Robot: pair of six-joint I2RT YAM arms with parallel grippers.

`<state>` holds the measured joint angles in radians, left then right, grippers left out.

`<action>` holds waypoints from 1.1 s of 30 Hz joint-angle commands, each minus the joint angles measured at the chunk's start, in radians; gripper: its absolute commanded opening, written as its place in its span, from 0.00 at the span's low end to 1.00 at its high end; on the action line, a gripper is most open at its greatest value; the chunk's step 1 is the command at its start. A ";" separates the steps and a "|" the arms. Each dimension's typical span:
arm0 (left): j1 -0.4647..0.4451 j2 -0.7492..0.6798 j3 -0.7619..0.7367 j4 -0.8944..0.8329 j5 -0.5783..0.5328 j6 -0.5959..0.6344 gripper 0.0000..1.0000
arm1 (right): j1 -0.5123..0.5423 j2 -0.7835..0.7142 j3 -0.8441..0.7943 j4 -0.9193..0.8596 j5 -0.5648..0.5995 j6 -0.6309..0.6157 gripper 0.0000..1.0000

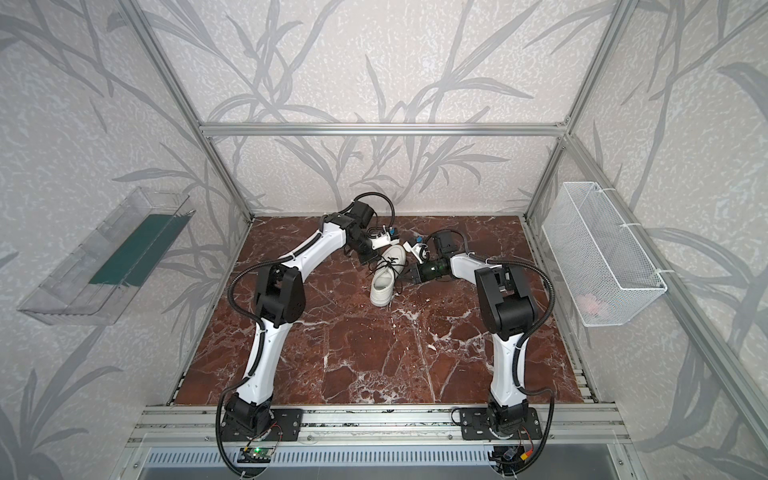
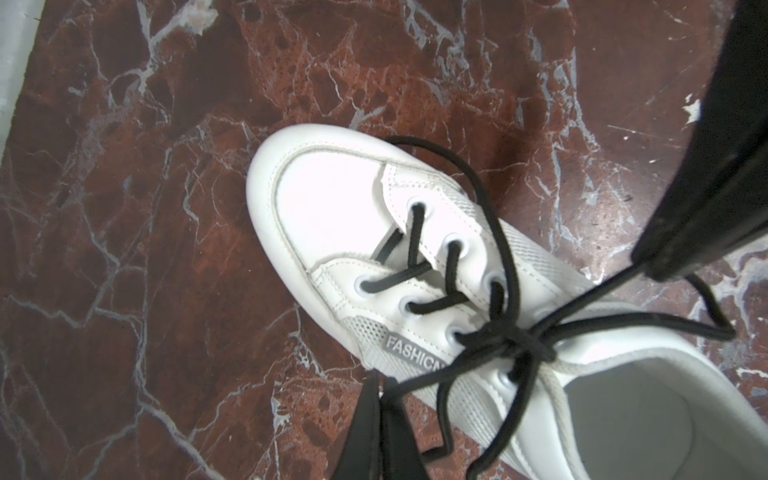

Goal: Tie the shoes

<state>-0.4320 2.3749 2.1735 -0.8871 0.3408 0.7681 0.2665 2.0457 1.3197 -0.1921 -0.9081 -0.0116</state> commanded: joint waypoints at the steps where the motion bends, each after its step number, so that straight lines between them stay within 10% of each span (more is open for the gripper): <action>1: 0.005 -0.016 0.011 -0.019 -0.046 0.023 0.00 | -0.007 -0.046 -0.018 -0.030 0.003 -0.007 0.00; 33: 0.045 -0.005 0.009 0.016 -0.109 -0.105 0.00 | -0.013 -0.048 -0.083 -0.074 0.006 -0.014 0.00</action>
<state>-0.4244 2.3749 2.1735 -0.8867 0.3035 0.6807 0.2607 2.0262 1.2594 -0.1928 -0.8986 -0.0162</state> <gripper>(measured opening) 0.047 0.048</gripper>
